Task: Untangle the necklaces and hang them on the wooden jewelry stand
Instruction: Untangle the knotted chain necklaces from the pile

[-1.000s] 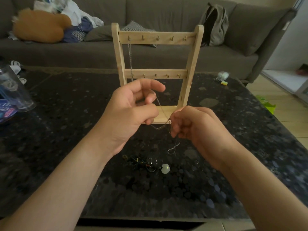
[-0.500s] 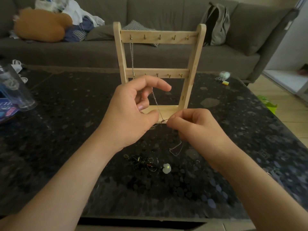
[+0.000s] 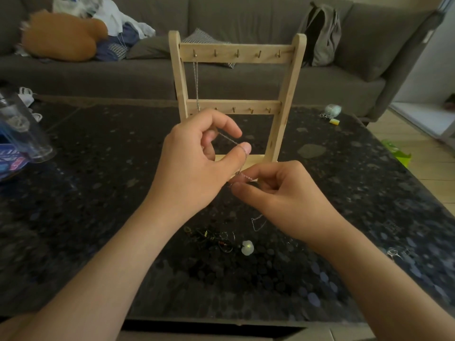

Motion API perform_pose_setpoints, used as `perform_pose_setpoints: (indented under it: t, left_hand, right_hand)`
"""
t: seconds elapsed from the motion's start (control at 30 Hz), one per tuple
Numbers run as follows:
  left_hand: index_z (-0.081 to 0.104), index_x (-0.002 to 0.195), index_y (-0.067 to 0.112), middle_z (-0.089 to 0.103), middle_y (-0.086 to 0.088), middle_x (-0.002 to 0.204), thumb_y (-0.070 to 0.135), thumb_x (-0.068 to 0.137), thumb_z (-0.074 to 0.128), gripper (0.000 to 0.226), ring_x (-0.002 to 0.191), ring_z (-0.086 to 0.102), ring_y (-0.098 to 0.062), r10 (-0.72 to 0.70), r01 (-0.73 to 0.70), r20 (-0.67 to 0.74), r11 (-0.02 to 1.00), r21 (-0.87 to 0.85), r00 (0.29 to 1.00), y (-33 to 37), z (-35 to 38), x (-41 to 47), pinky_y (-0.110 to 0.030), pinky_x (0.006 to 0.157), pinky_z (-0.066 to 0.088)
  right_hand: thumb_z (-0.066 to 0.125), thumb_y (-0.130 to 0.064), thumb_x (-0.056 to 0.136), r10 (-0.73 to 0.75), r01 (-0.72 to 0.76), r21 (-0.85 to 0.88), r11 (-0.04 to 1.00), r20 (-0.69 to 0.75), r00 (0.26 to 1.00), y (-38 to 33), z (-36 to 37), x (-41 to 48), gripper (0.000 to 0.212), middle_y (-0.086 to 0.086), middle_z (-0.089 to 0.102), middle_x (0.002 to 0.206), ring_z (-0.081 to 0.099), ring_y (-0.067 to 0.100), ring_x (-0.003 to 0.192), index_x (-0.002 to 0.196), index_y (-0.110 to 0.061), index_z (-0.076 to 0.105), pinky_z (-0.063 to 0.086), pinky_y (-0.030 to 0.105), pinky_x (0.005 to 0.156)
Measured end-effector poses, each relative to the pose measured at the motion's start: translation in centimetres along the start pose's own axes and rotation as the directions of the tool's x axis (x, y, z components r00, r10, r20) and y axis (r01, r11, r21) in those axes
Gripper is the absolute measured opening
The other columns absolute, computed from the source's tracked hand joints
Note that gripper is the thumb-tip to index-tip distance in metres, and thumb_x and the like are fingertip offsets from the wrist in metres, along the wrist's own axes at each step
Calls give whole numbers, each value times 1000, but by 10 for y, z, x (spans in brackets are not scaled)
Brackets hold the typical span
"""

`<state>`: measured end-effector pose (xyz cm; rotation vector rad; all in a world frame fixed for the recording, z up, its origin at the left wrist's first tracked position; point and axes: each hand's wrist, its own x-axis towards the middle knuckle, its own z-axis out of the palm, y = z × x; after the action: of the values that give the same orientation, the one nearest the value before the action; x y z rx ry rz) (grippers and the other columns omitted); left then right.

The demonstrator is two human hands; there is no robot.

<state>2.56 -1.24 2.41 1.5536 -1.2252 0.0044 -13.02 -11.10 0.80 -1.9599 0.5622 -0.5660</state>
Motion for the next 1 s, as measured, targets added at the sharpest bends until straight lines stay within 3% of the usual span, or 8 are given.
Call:
perform_pose_setpoints:
  t: [0.07, 0.17, 0.37, 0.53, 0.67, 0.83, 0.93, 1.0]
  left_hand:
    - [71, 101, 23, 47, 16, 62, 25, 93, 83, 15, 51, 42, -11, -24, 24, 6, 1000, 1, 1000, 0, 0, 0, -9, 59, 41]
    - [71, 100, 26, 48, 14, 66, 31, 94, 81, 13, 57, 49, -22, -63, 63, 15, 998, 3, 998, -2, 0, 1, -32, 55, 47]
    - [72, 91, 29, 48, 6, 69, 36, 96, 79, 11, 66, 54, -17, -198, 207, 99, 973, -97, 975, -6, 1, 1, -42, 67, 55]
    - [72, 92, 28, 50, 9, 66, 39, 98, 76, 14, 57, 52, -6, -292, 314, 150, 937, -152, 945, -7, 3, 2, -22, 53, 43]
    - [73, 95, 22, 54, 6, 61, 39, 101, 73, 17, 53, 53, -7, -332, 363, 188, 916, -168, 924, -6, 3, 2, -23, 52, 40]
    - [73, 94, 16, 65, -5, 70, 40, 105, 66, 26, 55, 63, -15, -379, 423, 244, 892, -160, 892, -2, 3, 0, -27, 48, 49]
    - [72, 94, 14, 67, 2, 68, 40, 107, 63, 30, 57, 66, -14, -440, 504, 294, 841, -195, 849, 3, 5, -2, -33, 53, 58]
    - [74, 93, 13, 69, -1, 77, 41, 106, 63, 33, 59, 68, -14, -486, 556, 297, 800, -227, 822, 6, 6, -3, -34, 55, 61]
  right_hand:
    - [77, -25, 99, 34, -35, 58, 998, 11, 999, -1, -1, 0, 14, -1, 40, 50, 32, 13, 47, 86, -20, 81, 34, 22, 50]
    - [76, -24, 98, 93, -96, 138, 986, 30, 995, -4, -3, -1, 13, 1, 43, 52, 34, 12, 46, 88, -17, 81, 36, 23, 51]
    - [78, -22, 97, 56, -63, 178, 982, 42, 998, -7, -3, -3, 5, 1, 39, 53, 31, 21, 52, 95, -21, 83, 36, 36, 65]
    - [80, -21, 96, 44, -49, 158, 986, 40, 998, -6, -3, -3, 2, 2, 38, 53, 29, 17, 50, 95, -20, 82, 33, 32, 58]
    - [78, -20, 97, 63, -74, 174, 982, 67, 996, -6, -3, -2, 12, 12, 49, 63, 37, 27, 61, 85, -17, 82, 36, 36, 63]
    - [74, -22, 99, 97, -136, 290, 947, 144, 985, -7, -6, -2, 18, 6, 70, 71, 48, 10, 63, 85, -17, 83, 41, 25, 63]
    - [74, -24, 100, 58, -85, 262, 961, 109, 992, -10, -3, -5, 17, 27, 75, 88, 51, 30, 65, 90, -17, 85, 46, 23, 63]
    - [75, -25, 100, 4, -16, 186, 982, 63, 998, -10, -2, -6, 17, 34, 67, 78, 43, 40, 59, 88, -20, 86, 46, 40, 57]
